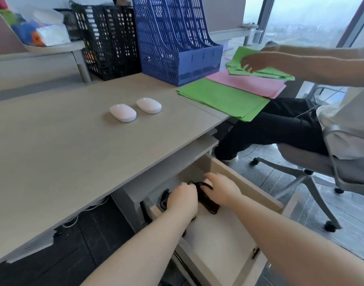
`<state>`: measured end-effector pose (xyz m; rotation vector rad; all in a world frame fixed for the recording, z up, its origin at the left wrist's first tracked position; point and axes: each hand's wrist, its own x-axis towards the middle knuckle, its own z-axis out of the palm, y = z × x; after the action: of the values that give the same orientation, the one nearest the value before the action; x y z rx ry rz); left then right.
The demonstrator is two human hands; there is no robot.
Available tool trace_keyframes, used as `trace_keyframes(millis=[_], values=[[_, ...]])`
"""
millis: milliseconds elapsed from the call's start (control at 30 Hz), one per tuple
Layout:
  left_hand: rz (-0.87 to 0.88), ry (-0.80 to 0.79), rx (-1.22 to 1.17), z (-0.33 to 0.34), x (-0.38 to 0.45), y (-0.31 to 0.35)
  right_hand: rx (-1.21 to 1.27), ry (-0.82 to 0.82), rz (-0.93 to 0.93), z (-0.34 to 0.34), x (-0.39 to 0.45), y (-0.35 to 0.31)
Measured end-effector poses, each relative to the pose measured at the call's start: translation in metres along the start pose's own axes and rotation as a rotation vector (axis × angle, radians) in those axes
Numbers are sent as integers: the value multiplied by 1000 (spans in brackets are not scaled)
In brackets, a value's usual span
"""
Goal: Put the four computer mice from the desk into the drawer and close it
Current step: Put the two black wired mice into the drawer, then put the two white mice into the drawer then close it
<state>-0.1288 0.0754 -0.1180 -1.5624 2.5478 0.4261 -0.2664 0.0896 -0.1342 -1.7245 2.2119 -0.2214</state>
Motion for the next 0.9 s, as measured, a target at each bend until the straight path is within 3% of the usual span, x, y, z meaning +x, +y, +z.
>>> trace_keyframes(millis=[167, 300, 500, 667, 900], values=[[64, 196, -53, -78, -5, 1, 48, 336, -97, -54, 9, -35], [52, 400, -119, -125, -5, -20, 101, 483, -153, -83, 18, -68], [-75, 617, -89, -143, 18, -83, 123, 443, -157, -96, 60, -116], [-209, 577, -111, -141, 59, -138, 211, 303, -140, -95, 113, -153], [-340, 529, -276, -151, 114, -173, 198, 316, -180, -93, 170, -178]])
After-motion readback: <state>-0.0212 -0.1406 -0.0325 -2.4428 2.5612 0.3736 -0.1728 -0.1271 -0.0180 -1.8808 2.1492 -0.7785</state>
